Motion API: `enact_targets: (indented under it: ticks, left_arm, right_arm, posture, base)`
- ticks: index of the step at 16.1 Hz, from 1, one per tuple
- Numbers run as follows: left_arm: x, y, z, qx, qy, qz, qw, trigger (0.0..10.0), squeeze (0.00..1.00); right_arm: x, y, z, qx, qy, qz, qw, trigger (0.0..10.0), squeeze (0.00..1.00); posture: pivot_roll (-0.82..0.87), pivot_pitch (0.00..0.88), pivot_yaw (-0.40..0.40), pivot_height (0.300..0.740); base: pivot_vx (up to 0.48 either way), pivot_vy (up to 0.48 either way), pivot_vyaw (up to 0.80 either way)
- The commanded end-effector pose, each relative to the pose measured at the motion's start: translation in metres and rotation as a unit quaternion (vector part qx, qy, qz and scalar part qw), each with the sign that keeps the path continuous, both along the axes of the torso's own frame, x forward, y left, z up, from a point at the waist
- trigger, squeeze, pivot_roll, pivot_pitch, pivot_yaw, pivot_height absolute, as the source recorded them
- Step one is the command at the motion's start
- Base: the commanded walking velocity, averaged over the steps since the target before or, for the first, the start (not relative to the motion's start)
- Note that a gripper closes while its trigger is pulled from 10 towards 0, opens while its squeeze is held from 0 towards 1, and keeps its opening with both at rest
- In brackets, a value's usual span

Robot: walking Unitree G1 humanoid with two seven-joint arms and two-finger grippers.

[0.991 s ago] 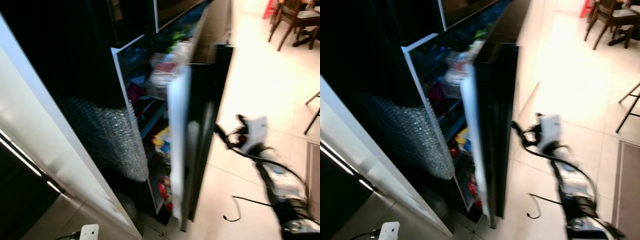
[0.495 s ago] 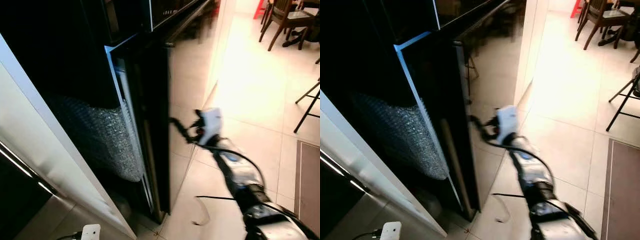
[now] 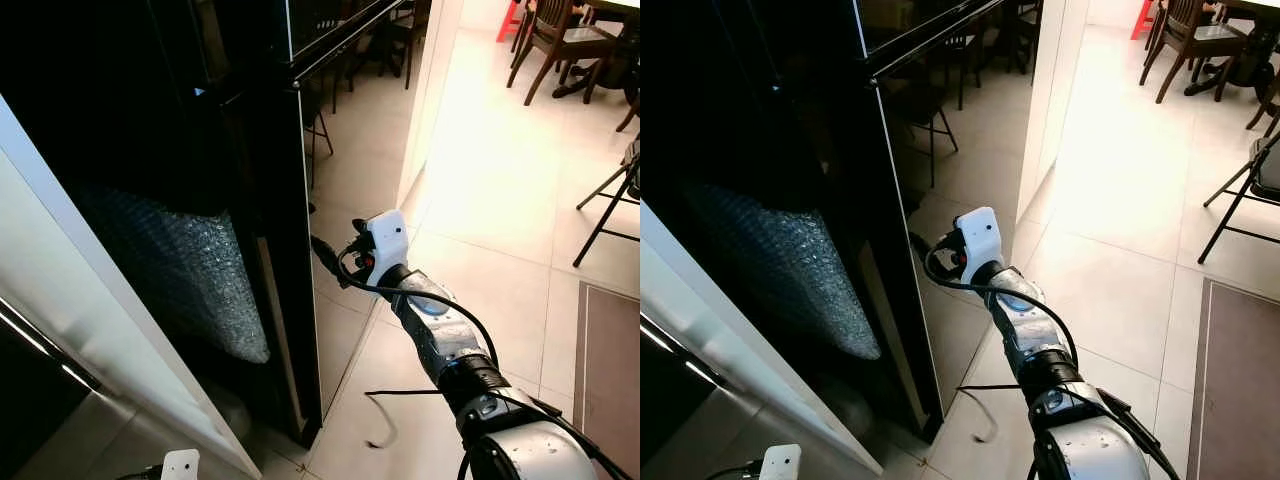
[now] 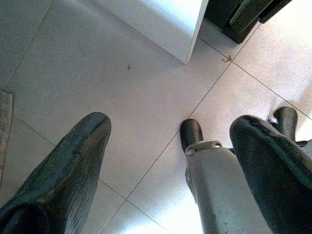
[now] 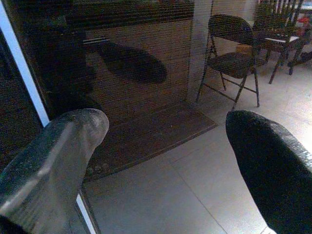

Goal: Restocking fridge

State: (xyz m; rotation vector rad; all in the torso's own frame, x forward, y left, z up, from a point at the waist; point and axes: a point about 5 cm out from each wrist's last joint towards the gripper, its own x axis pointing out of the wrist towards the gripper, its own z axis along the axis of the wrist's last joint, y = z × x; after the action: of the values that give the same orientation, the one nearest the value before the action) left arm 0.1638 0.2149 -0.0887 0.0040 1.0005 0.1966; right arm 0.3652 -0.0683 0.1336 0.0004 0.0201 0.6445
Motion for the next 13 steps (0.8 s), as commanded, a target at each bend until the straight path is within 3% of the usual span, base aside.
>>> enact_targets:
  ticks: [1, 3, 4, 5, 6, 7, 8, 10, 12, 13]
  left_arm:
    - [-0.002, 0.0, -0.001, 0.0, 0.005, 0.008, 1.0, 10.0, 0.0]
    - [-0.003, 0.0, -0.001, -0.001, 0.005, 0.01, 1.0, 10.0, 0.0]
    - [-0.003, 0.0, -0.002, -0.001, 0.006, 0.01, 1.0, 10.0, 0.0]
    - [-0.003, -0.001, -0.002, -0.001, 0.006, 0.01, 1.0, 10.0, 0.0]
    - [-0.004, -0.001, -0.002, -0.002, 0.006, 0.01, 1.0, 10.0, 0.0]
    - [-0.004, 0.0, -0.002, 0.0, 0.008, 0.005, 1.0, 10.0, 0.0]
    - [-0.004, 0.0, -0.002, 0.0, 0.01, 0.003, 1.0, 10.0, 0.0]
    - [-0.004, 0.0, -0.002, 0.0, 0.009, 0.003, 1.0, 10.0, 0.0]
    - [-0.003, 0.0, -0.002, 0.001, 0.009, 0.003, 1.0, 10.0, 0.0]
    - [-0.003, 0.0, -0.001, 0.001, 0.009, 0.002, 1.0, 10.0, 0.0]
  right_arm:
    - [-0.001, 0.005, 0.001, -0.011, -0.01, 0.009, 1.0, 10.0, 0.0]
    - [-0.002, -0.019, -0.005, -0.017, -0.012, -0.037, 0.999, 10.0, 0.0]
    - [-0.006, -0.039, -0.009, -0.024, -0.019, -0.071, 0.997, 10.0, 0.0]
    - [-0.007, -0.047, -0.011, -0.022, -0.018, -0.089, 0.996, 10.0, 0.0]
    - [-0.011, -0.067, -0.015, -0.022, -0.018, -0.144, 0.989, 10.0, 0.0]
    - [-0.019, -0.099, -0.026, -0.031, -0.006, -0.234, 0.972, 10.0, 0.0]
    - [-0.024, -0.116, -0.034, -0.038, 0.004, -0.275, 0.961, 10.0, 0.0]
    - [-0.037, -0.152, -0.052, -0.055, 0.035, -0.348, 0.935, 10.0, 0.0]
    - [-0.058, -0.19, -0.083, -0.076, 0.106, -0.409, 0.903, 10.0, 0.0]
    - [-0.068, -0.198, -0.097, -0.091, 0.139, -0.419, 0.893, 10.0, 0.0]
  posture:
    - [-0.09, 0.0, 0.018, 0.74]
    - [-0.1, 0.0, 0.016, 0.74]
    - [-0.1, 0.0, 0.013, 0.74]
    - [-0.1, 0.0, 0.013, 0.74]
    - [-0.11, 0.0, 0.019, 0.74]
    - [-0.14, 0.0, 0.027, 0.74]
    - [-0.14, 0.0, 0.026, 0.74]
    - [-0.14, 0.0, 0.024, 0.74]
    - [-0.14, 0.0, 0.025, 0.74]
    - [-0.14, 0.0, 0.024, 0.74]
  base:
    - [0.0, 0.0, 0.0]
    - [0.0, 0.0, 0.0]
    - [0.0, 0.0, 0.0]
    - [0.0, 0.0, 0.0]
    - [0.0, 0.0, 0.0]
    - [0.0, 0.0, 0.0]
    - [0.0, 0.0, 0.0]
    - [0.0, 0.0, 0.0]
    - [0.0, 0.0, 0.0]
    - [0.0, 0.0, 0.0]
